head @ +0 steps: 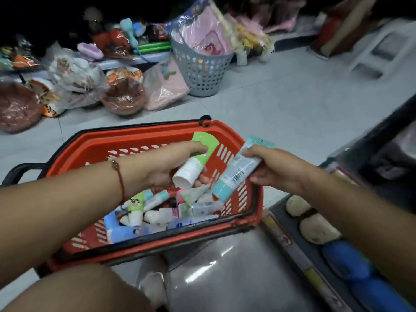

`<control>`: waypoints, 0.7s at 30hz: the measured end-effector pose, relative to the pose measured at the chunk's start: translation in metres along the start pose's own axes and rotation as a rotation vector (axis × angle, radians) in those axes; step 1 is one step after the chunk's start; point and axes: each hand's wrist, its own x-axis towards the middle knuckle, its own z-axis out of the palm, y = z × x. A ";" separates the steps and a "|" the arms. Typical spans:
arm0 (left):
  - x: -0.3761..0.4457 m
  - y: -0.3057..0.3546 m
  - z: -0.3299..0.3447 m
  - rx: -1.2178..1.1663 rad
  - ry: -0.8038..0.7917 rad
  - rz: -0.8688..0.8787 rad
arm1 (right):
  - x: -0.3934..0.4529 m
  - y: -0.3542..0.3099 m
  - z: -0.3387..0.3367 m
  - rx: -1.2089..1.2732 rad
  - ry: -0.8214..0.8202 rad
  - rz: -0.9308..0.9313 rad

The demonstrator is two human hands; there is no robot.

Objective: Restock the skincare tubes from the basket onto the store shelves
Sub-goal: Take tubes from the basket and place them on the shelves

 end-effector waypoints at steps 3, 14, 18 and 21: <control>-0.039 0.026 0.072 0.072 -0.129 0.046 | -0.056 -0.006 -0.017 0.193 0.161 -0.019; -0.094 -0.013 0.274 -0.041 -0.314 0.175 | -0.211 0.049 -0.077 0.954 0.360 -0.079; -0.109 -0.029 0.309 -0.030 -0.260 0.277 | -0.249 0.066 -0.091 0.943 0.398 -0.121; -0.113 -0.026 0.326 -0.027 -0.235 0.386 | -0.276 0.072 -0.099 0.831 0.392 -0.139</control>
